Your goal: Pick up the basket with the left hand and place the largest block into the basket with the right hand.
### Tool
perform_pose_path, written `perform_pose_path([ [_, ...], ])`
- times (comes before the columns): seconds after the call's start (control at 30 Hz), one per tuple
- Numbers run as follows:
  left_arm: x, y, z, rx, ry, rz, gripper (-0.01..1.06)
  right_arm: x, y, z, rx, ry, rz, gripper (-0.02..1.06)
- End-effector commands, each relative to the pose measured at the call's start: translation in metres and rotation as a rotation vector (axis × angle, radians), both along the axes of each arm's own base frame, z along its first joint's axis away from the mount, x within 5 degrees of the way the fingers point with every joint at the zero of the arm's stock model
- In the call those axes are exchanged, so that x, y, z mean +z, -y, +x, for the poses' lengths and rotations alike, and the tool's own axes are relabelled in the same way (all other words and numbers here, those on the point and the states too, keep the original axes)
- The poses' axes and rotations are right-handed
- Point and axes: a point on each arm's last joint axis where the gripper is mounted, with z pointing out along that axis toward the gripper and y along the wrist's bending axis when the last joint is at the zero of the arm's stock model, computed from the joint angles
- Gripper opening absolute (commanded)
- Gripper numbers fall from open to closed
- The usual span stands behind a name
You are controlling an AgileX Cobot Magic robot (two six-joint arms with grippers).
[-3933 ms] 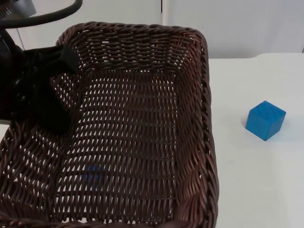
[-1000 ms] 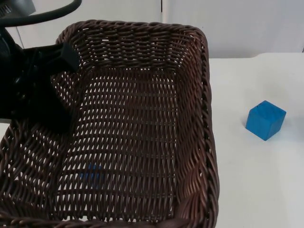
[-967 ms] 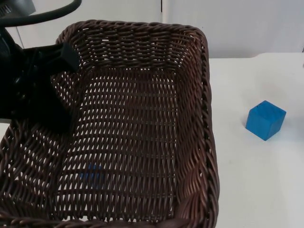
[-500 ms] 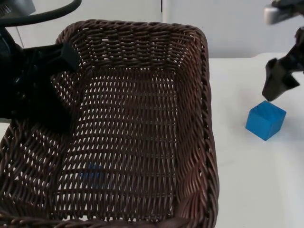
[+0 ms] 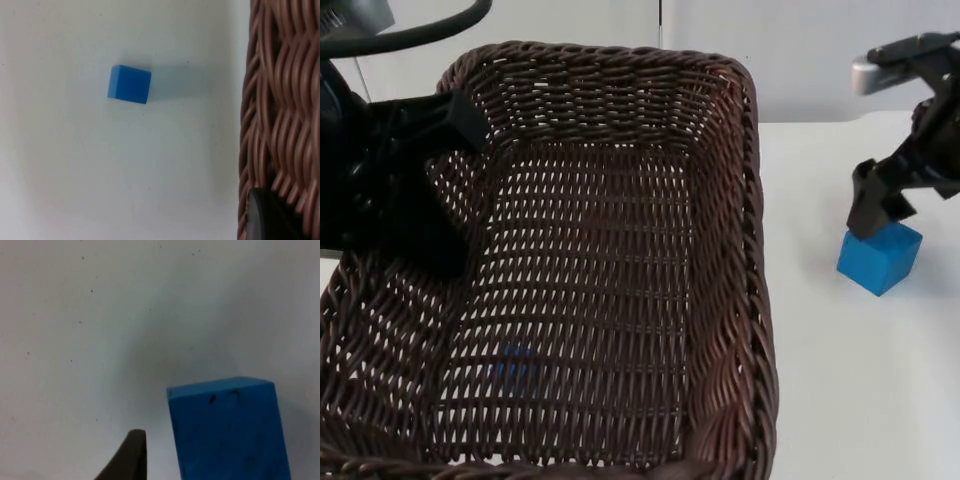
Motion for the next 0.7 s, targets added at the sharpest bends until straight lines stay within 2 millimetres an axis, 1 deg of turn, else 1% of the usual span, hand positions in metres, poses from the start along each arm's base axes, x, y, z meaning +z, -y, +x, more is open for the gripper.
perform_pose_path([
  [0.0, 0.004, 0.0, 0.001, 0.017, 0.026, -0.019, 0.0, -0.005, -0.004, 0.003, 0.001, 0.012, 0.013, 1.05],
  [0.07, 0.004, 0.0, 0.001, 0.017, 0.026, -0.019, 0.0, -0.015, -0.004, 0.005, -0.004, 0.001, 0.014, 1.05],
  [0.1, 0.004, 0.0, 0.001, 0.017, 0.026, -0.019, 0.0, -0.015, -0.004, 0.005, -0.004, 0.001, 0.014, 1.05],
  [0.2, 0.004, 0.0, 0.001, 0.018, 0.028, -0.019, 0.0, -0.03, -0.007, 0.006, -0.02, -0.019, 0.028, 1.05],
  [0.23, 0.004, 0.0, 0.001, 0.018, 0.028, -0.019, 0.0, -0.03, -0.007, 0.006, -0.02, -0.019, 0.028, 1.05],
  [0.37, 0.004, 0.0, 0.001, 0.019, 0.029, -0.019, 0.0, -0.049, -0.007, 0.008, -0.023, -0.04, 0.02, 1.05],
  [0.53, 0.004, 0.0, 0.001, 0.019, 0.029, -0.019, 0.0, -0.057, -0.007, 0.008, -0.024, -0.058, 0.015, 1.05],
  [0.67, 0.004, 0.0, 0.001, 0.019, 0.029, -0.019, 0.0, -0.057, -0.007, 0.008, -0.024, -0.055, 0.015, 1.05],
])
